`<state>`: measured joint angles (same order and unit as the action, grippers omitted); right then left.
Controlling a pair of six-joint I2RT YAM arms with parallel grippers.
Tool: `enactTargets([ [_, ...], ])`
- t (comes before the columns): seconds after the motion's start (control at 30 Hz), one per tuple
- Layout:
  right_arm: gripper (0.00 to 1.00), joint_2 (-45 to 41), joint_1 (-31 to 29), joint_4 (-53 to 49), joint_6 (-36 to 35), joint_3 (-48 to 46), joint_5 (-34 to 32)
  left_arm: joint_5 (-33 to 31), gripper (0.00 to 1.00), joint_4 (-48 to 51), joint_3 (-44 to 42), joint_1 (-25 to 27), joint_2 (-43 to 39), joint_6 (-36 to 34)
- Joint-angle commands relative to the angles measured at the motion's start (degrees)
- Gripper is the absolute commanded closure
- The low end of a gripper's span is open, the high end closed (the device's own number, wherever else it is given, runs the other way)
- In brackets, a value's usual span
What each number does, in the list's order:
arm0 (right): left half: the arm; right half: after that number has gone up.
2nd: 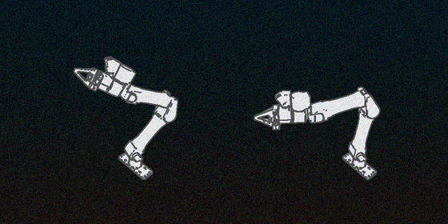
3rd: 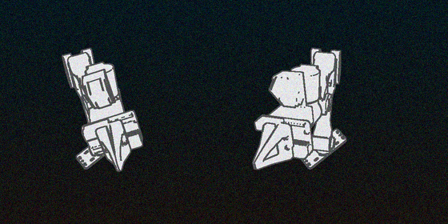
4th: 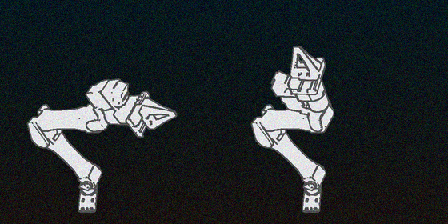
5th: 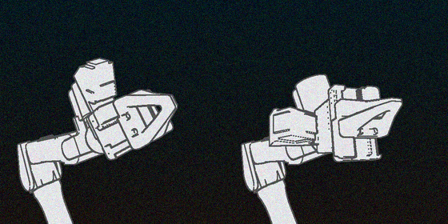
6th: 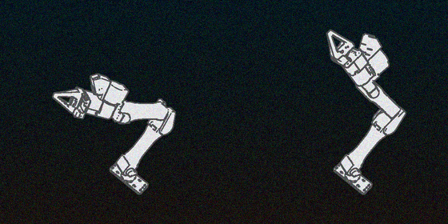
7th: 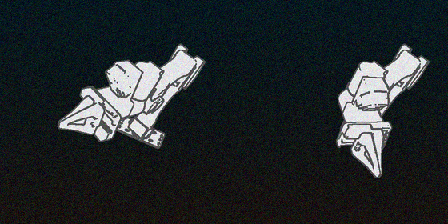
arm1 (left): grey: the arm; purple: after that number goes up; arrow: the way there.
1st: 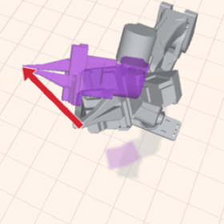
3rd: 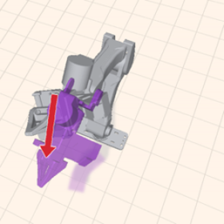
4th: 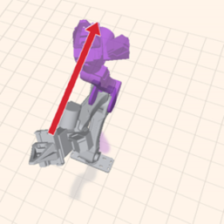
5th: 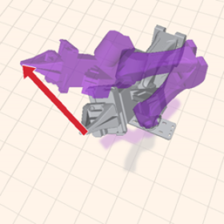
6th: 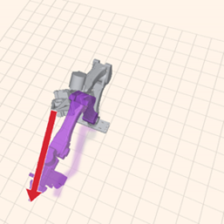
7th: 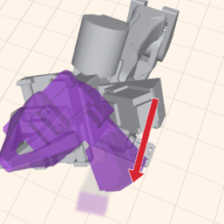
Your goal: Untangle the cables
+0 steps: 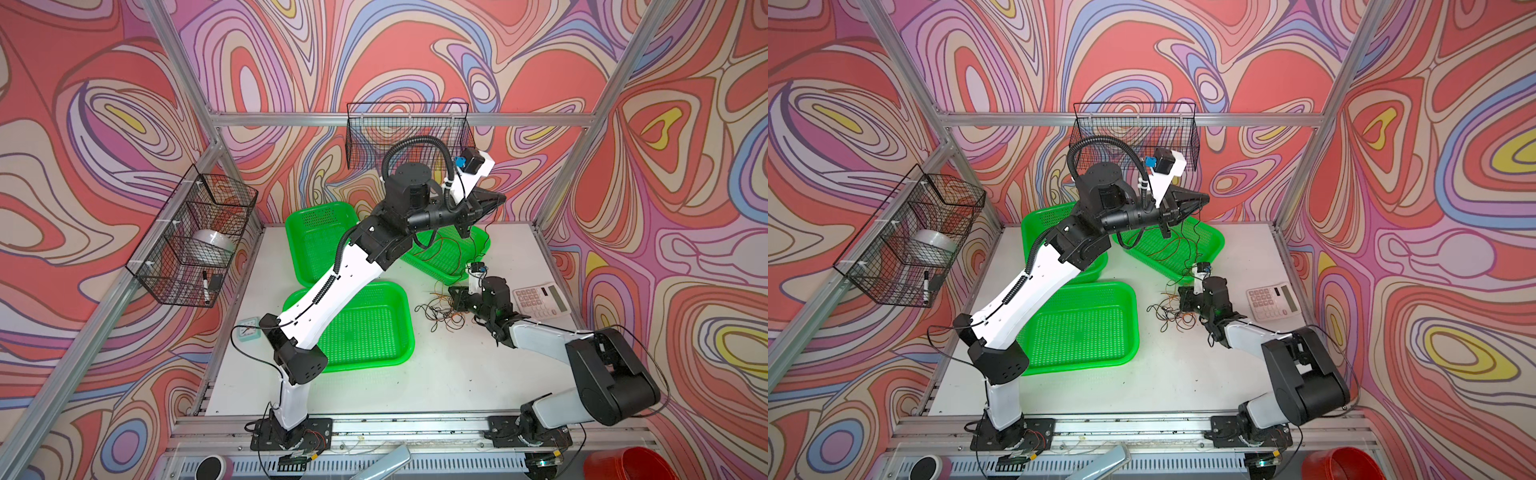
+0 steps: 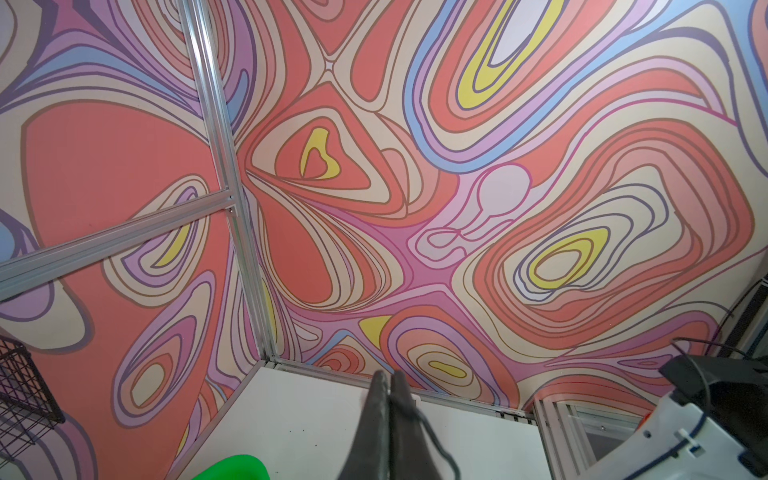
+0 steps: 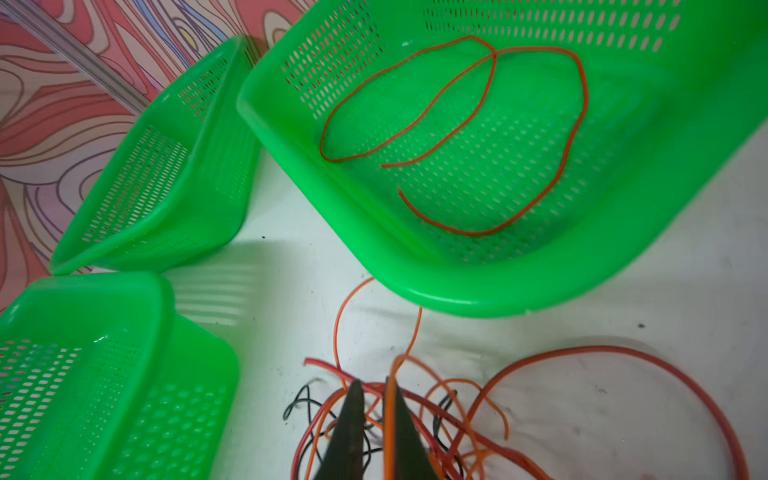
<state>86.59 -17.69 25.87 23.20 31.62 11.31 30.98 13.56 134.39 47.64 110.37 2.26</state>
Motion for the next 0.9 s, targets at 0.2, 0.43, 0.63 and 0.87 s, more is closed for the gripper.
enactTargets([
  [0.2, 0.88, 7.27, -0.10, 6.41, 4.69, -2.33, -1.20, -2.27, 1.00, 0.31, 3.91, 0.16, -2.15, -5.35],
  [0.43, 0.56, -2.76, -0.11, -5.13, 1.78, 0.00, -4.48, -4.79, 1.00, 3.85, -0.50, -2.11, -4.86, -7.57],
  [0.63, 0.44, -15.70, -0.11, -17.73, -1.60, 0.20, -6.22, -3.90, 1.00, 1.99, -9.78, -6.09, -10.83, -5.96],
  [0.87, 0.38, -24.91, -0.08, -29.44, -4.31, 2.08, -10.41, -5.87, 1.00, 8.78, -13.90, -8.50, -17.04, -9.32],
])
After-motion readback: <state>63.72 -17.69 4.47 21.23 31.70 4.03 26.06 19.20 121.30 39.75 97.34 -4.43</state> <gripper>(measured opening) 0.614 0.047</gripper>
